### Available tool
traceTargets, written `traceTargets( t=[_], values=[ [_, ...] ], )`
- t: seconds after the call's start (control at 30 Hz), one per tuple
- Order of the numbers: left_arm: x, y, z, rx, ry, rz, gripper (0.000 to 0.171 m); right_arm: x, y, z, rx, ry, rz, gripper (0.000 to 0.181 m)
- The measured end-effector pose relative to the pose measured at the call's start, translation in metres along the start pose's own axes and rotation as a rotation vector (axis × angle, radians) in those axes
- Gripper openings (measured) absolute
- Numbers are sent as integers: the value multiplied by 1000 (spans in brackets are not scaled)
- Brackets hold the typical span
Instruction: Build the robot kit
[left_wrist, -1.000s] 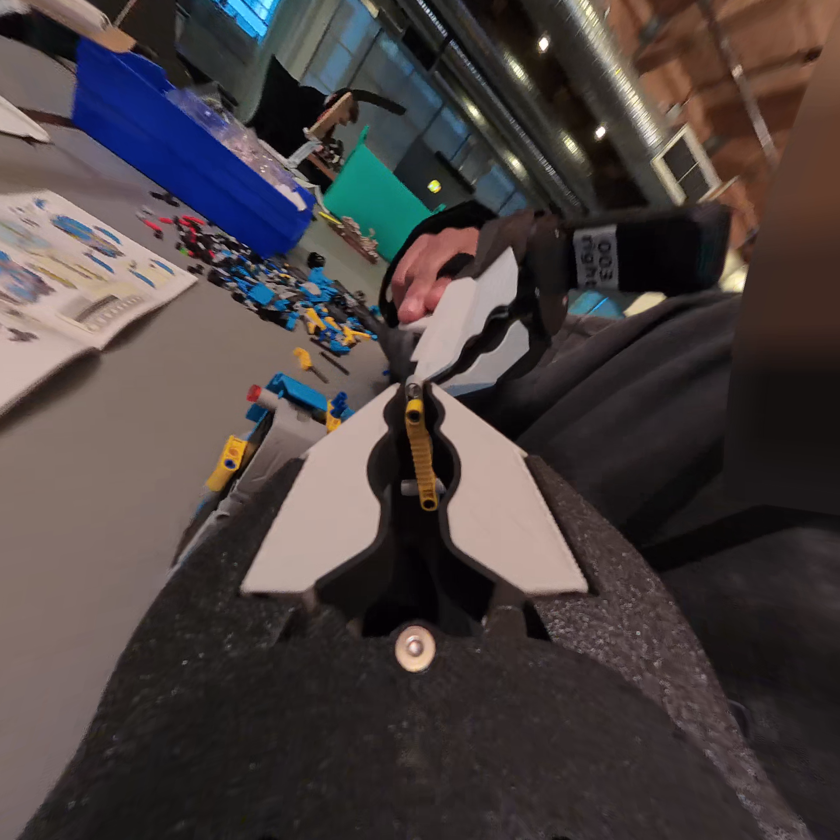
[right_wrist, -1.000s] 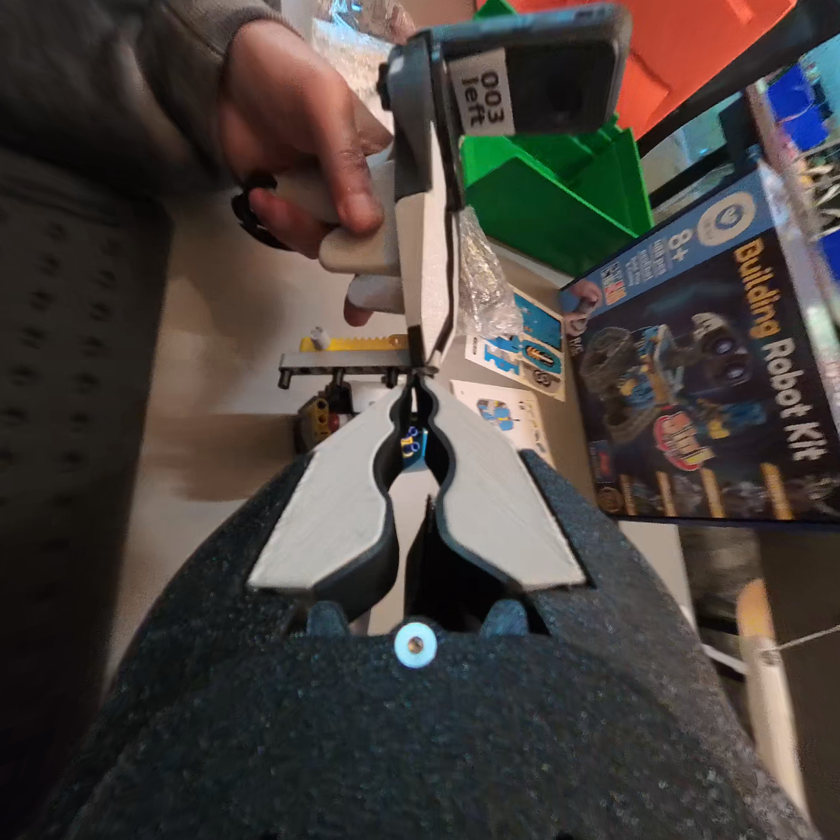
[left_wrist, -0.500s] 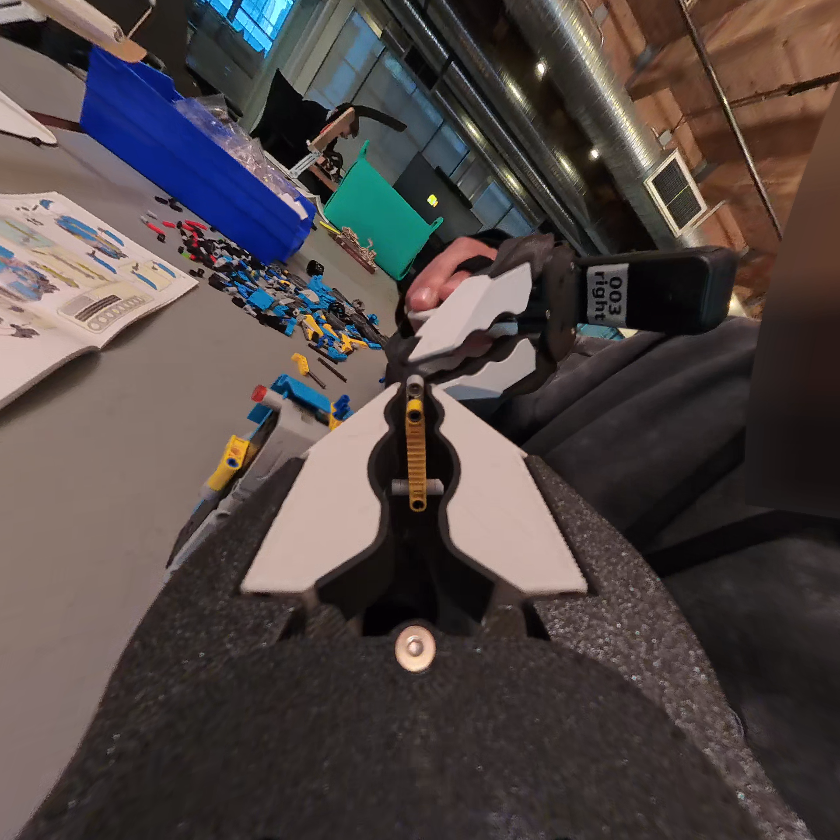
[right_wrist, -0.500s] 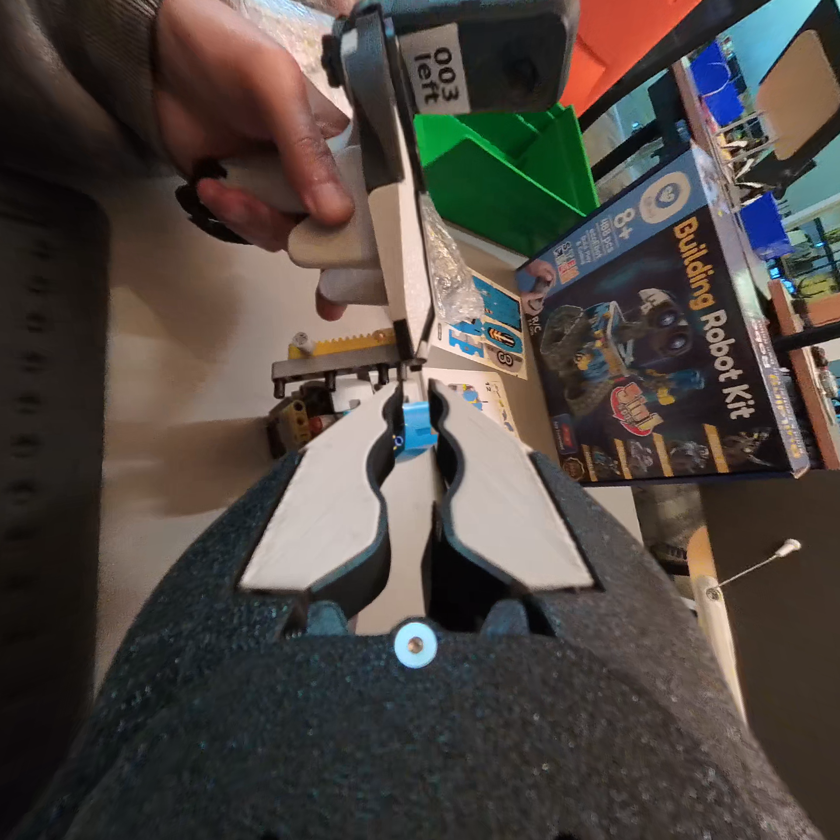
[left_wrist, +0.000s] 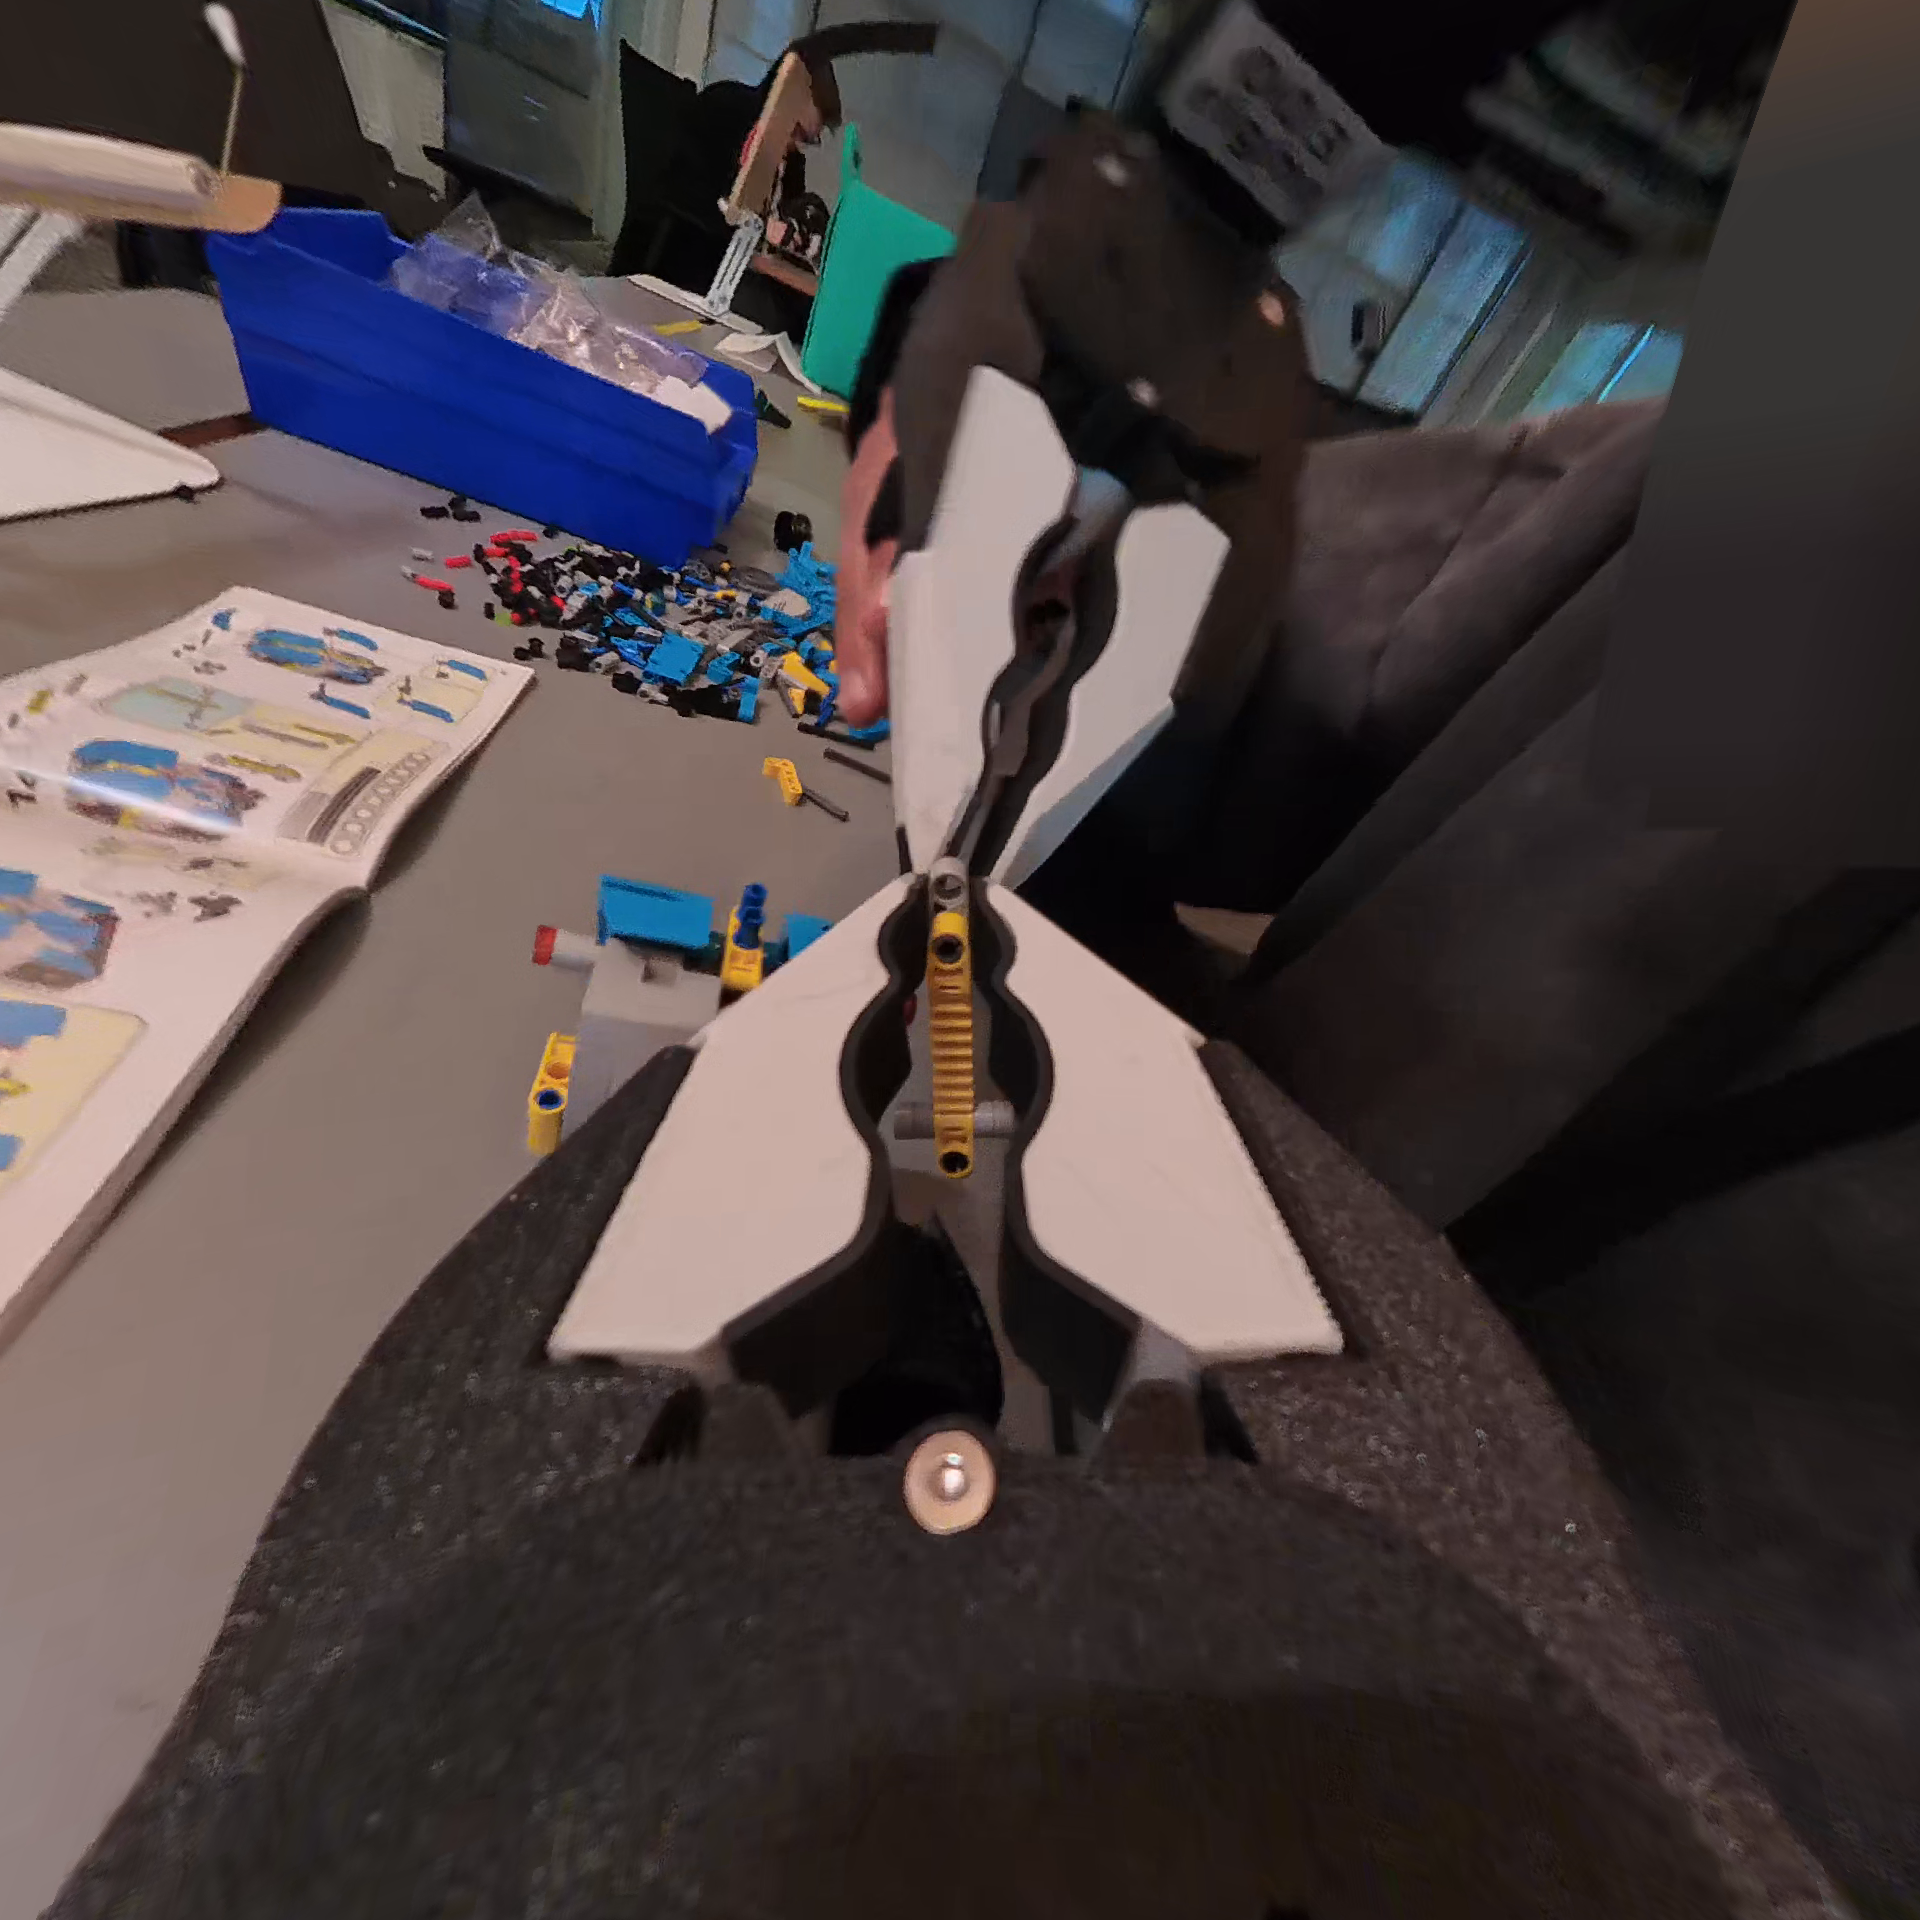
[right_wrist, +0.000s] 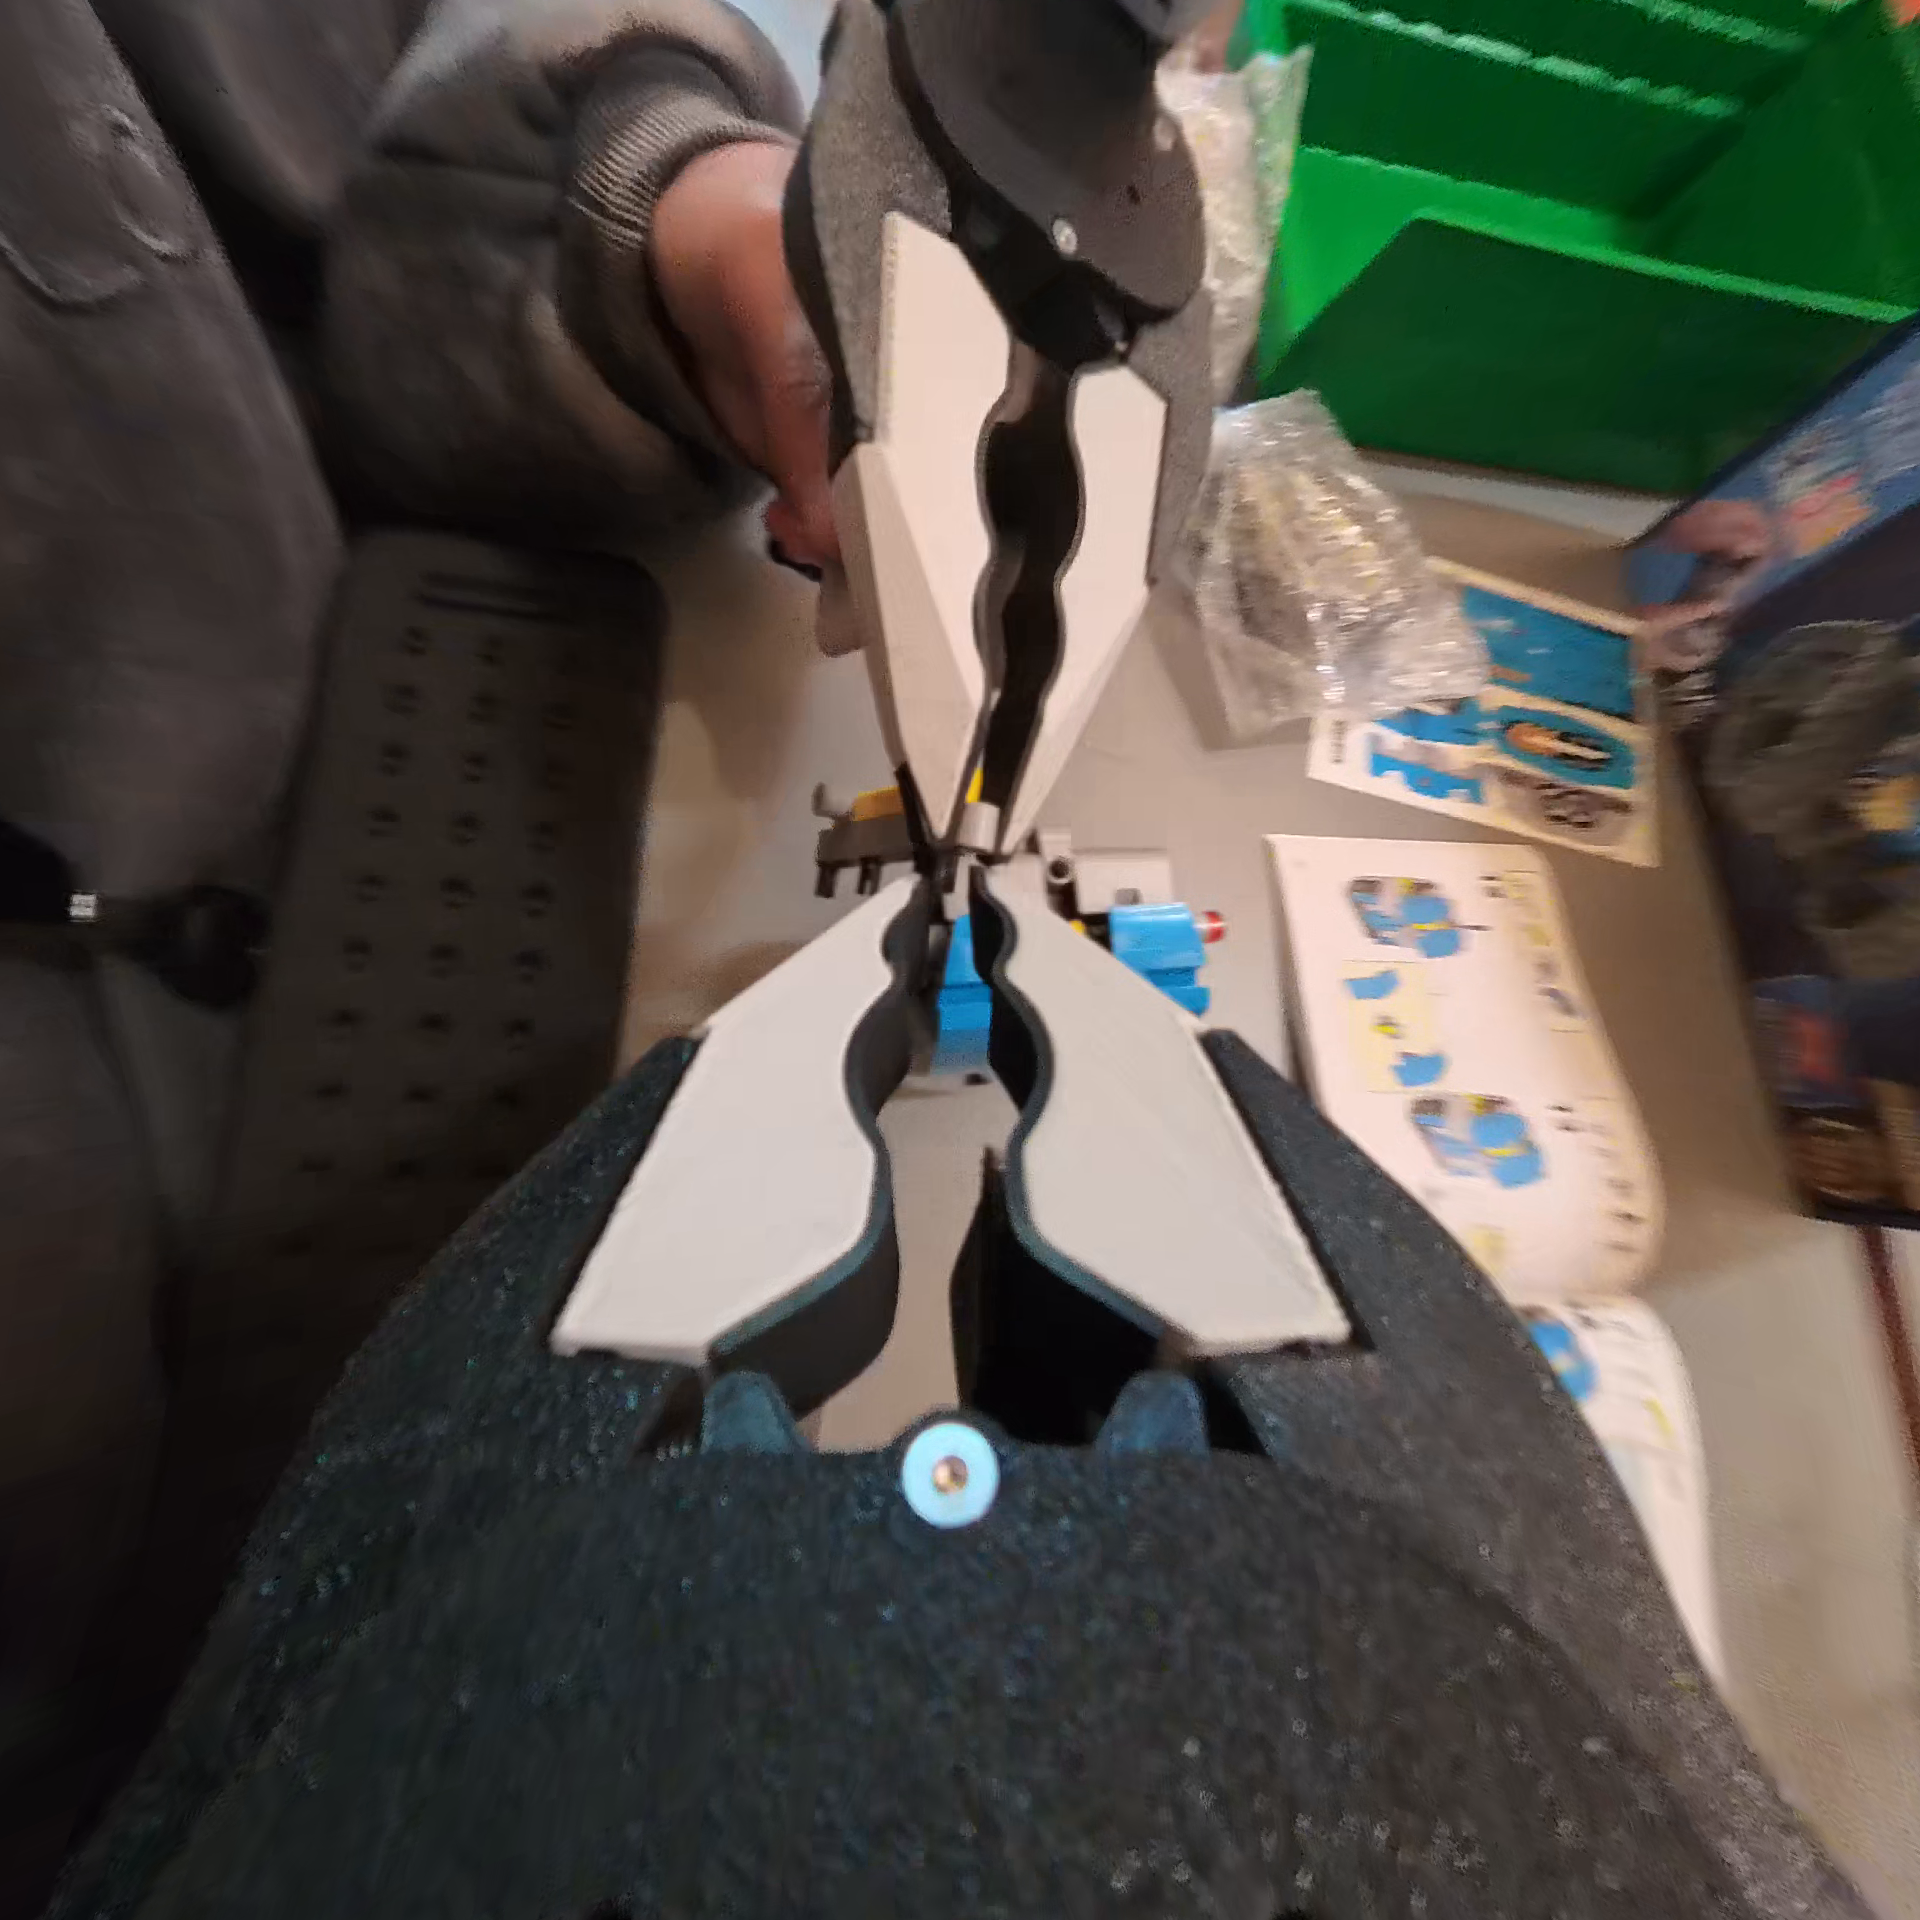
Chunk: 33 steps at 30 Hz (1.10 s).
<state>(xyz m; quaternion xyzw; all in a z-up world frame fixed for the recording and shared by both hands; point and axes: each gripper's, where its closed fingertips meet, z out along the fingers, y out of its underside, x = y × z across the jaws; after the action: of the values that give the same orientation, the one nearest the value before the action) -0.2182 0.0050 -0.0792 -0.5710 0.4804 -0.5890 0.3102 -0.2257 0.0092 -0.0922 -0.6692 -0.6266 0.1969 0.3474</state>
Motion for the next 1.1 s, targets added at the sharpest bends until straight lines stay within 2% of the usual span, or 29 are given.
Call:
traceTargets(
  t=[0.13, 0.17, 0.33, 0.43, 0.5, 0.6, 0.63, 0.67, 0.8, 0.87, 0.93, 0.97, 1.03, 1.1],
  values=[
    [7, 5, 4, -48, -26, 113, 7, -14, 0, -3, 28, -183, 78, 11],
    [8, 6, 5, -52, -33, 131, 6, -13, 1, -2, 26, -181, 76, 4],
    [15, 8, 7, -69, -65, 295, 6, -18, 1, -4, 13, -213, 69, 3],
    [25, 9, 8, -78, -97, 490, 7, -26, -2, -7, 71, -334, 202, 2],
    [35, 8, 9, -66, -97, 587, 7, -35, -7, -13, 143, -483, 333, 2],
    [46, 7, 9, -54, -70, 631, 7, -43, -13, -18, 228, -618, 445, 2],
    [46, 6, 9, -51, -68, 623, 7, -44, -14, -19, 245, -636, 467, 3],
    [41, 5, 8, -56, -85, 607, 7, -41, -13, -18, 255, -588, 443, 3],
    [31, 0, 5, -26, -68, 457, 7, -27, -14, -17, 286, -279, 214, 6],
    [31, -9, 2, 38, -23, 332, 7, -21, -12, -16, 273, -133, 144, 24],
    [32, -22, -3, 151, 62, 156, 6, -19, -4, -10, 228, -46, 150, 38],
    [32, -27, -4, 198, 110, 72, 6, -22, -8, -8, 261, -43, 186, 36],
    [29, -28, -4, 251, 162, -41, 5, -24, -22, -14, 406, -52, 280, 16],
    [29, -25, 0, 269, 188, -92, 6, -17, -29, -20, 518, -54, 387, 13]
  ],
)
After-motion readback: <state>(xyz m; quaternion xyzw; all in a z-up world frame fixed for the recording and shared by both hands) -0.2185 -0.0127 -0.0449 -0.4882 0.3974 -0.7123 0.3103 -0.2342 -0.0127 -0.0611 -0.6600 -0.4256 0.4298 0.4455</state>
